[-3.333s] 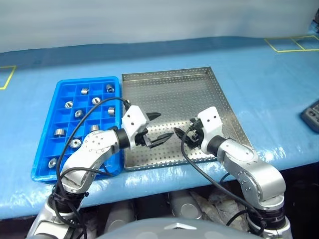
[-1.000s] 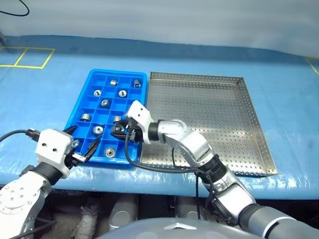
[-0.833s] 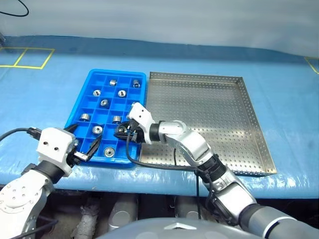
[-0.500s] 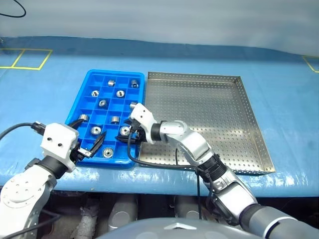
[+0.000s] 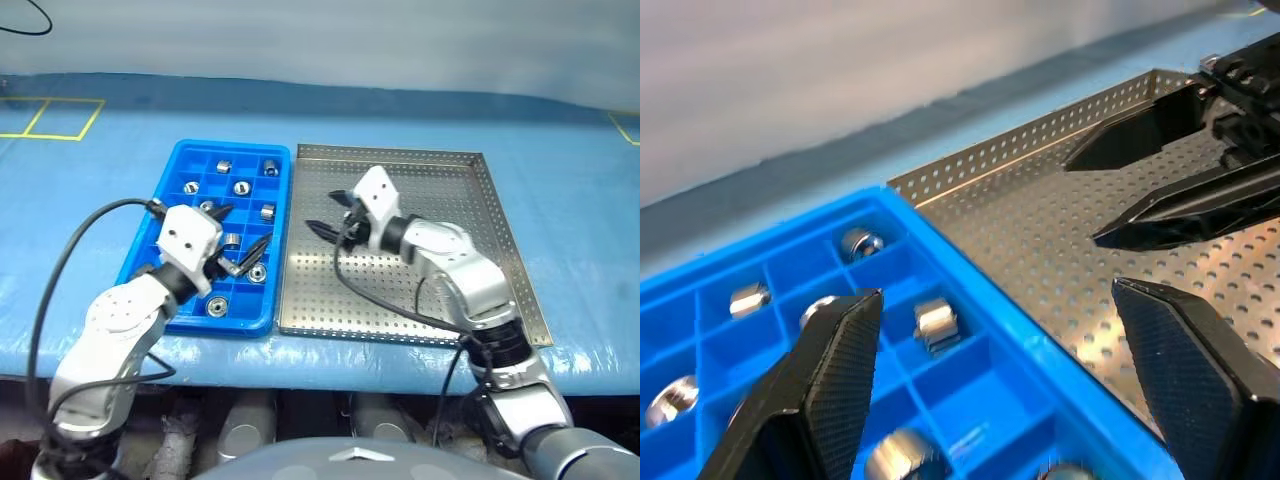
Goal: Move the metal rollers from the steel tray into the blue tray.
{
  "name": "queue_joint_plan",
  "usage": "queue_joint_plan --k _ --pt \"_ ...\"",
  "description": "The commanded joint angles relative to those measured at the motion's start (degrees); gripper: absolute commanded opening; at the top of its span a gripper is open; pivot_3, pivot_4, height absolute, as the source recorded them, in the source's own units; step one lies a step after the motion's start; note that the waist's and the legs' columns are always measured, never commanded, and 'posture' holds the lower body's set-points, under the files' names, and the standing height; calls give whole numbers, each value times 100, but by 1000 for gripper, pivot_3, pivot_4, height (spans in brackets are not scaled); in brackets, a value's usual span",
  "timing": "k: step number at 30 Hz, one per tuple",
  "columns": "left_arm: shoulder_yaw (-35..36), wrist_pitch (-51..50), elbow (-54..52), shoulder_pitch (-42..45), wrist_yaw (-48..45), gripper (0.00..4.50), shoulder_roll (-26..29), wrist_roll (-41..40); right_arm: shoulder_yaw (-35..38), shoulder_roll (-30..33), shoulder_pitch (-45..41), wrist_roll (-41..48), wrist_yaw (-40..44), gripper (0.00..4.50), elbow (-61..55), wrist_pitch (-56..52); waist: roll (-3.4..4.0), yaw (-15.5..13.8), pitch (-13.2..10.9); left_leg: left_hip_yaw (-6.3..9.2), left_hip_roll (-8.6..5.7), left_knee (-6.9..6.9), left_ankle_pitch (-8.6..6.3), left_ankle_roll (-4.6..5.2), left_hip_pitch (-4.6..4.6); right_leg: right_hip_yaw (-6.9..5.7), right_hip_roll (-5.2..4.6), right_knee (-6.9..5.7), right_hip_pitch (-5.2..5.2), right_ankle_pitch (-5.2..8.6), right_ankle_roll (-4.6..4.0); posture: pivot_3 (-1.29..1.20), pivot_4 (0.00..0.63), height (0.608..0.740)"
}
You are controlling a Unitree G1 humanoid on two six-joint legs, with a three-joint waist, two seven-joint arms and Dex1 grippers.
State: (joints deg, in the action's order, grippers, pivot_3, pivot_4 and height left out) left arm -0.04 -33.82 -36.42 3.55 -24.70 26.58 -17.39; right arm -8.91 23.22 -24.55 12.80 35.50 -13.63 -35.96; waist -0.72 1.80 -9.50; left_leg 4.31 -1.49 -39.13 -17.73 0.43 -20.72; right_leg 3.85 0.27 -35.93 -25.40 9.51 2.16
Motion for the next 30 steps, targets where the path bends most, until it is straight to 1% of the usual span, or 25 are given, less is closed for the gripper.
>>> queue_joint_plan --k 1,2,4,10,17,20,25,28,30 --pt "-302 471 493 393 -135 4004 -162 156 390 372 306 226 263 4209 -344 12 0 86 0 -1 3 1 -2 3 -1 1 -1 1 0 1 -1 -95 150 740" --pt "-349 539 616 472 -173 4004 -184 184 431 456 384 264 313 4481 -374 26 0 116 0 -3 7 1 -4 6 0 5 -2 2 -1 1 -2 -111 150 740" --pt "-385 625 818 603 -232 4004 -242 170 488 557 556 368 445 4481 -496 159 0 226 0 -9 7 1 -6 10 0 9 -1 2 -2 1 -2 -120 150 740" --pt "-404 802 1061 690 -368 4004 -326 123 759 491 1078 867 779 4481 -925 722 0 369 0 -13 6 -9 -11 20 3 25 8 0 2 -4 11 -157 150 740" --pt "-426 861 1120 585 -445 4004 -344 131 720 435 1202 882 674 4481 -881 922 0 391 0 -17 6 -28 -12 22 4 30 10 -2 7 -8 24 -160 150 740" --pt "-387 816 1090 614 -526 4004 -296 95 724 441 1192 920 696 4481 -854 946 0 392 0 -17 6 -29 -12 22 4 30 12 -3 8 1 38 -154 150 740" --pt "-320 736 1032 591 -716 4004 -207 -69 709 439 1166 877 658 4481 -780 990 0 390 0 -17 5 -29 -12 22 4 31 11 -3 7 -1 35 -152 150 740" --pt "-260 708 1039 593 -688 4480 -229 -127 700 422 1158 878 641 4500 -780 1006 0 387 0 -16 6 -29 -12 22 3 31 11 -3 7 -3 33 -150 150 740" --pt "-272 644 1024 588 -640 4480 -181 -75 698 413 1151 872 629 4500 -774 1015 0 384 0 -16 6 -29 -12 22 4 31 10 -3 7 -10 22 -148 150 740"
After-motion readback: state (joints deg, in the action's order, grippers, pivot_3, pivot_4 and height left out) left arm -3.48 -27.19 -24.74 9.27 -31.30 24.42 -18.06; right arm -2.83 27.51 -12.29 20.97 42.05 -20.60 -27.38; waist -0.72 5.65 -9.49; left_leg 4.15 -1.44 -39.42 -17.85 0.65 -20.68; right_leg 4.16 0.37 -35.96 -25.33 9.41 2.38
